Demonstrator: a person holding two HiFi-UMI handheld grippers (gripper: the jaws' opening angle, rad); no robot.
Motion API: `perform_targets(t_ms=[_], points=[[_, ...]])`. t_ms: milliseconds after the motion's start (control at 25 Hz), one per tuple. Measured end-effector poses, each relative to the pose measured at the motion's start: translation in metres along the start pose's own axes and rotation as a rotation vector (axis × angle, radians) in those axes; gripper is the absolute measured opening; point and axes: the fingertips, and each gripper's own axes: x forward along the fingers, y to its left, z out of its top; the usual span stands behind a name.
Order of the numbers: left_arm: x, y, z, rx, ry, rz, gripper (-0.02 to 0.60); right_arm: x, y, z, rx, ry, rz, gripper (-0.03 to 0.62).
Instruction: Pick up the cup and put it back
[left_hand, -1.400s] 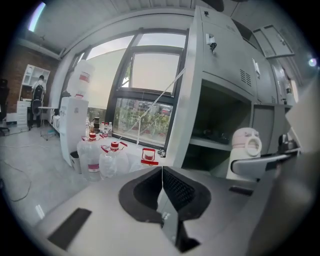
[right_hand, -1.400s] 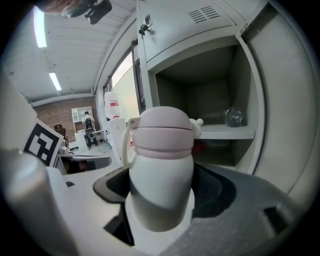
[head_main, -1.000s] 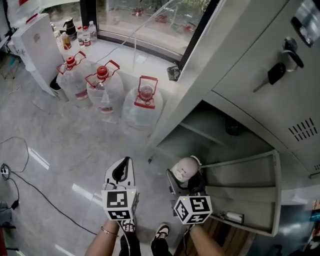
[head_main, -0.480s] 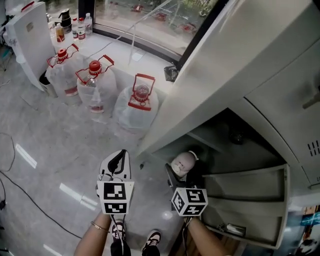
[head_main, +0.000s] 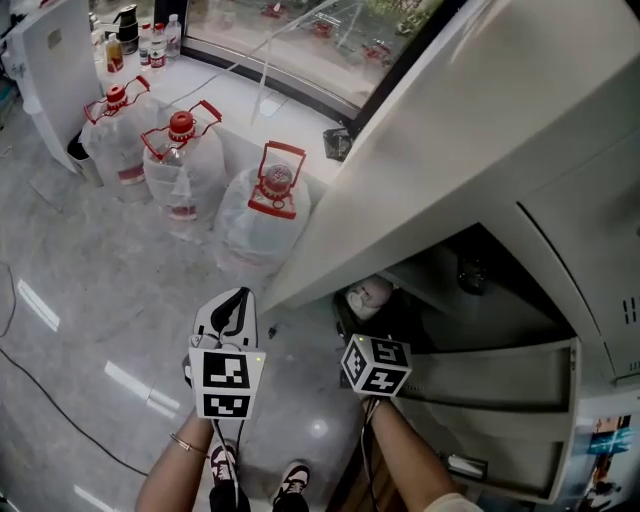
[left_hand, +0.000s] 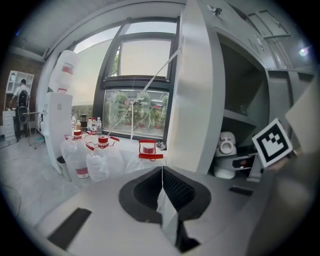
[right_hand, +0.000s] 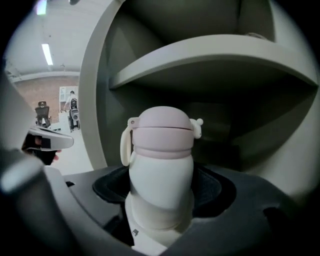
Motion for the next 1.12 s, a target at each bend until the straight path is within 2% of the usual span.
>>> perform_targets(t_ms=[520, 1120], points=[[-0.001, -0.011, 0.004, 0.034, -0.002, -0.029, 0.010, 0.044, -0.026, 0.008, -0.024, 0.008, -0.069, 0.342], [-0.011, -0.016, -0.008, 0.014, 0.016, -0.028, 0.009, 0.027, -0.033, -0.012, -0.005, 0.025, -0.089, 0.350]])
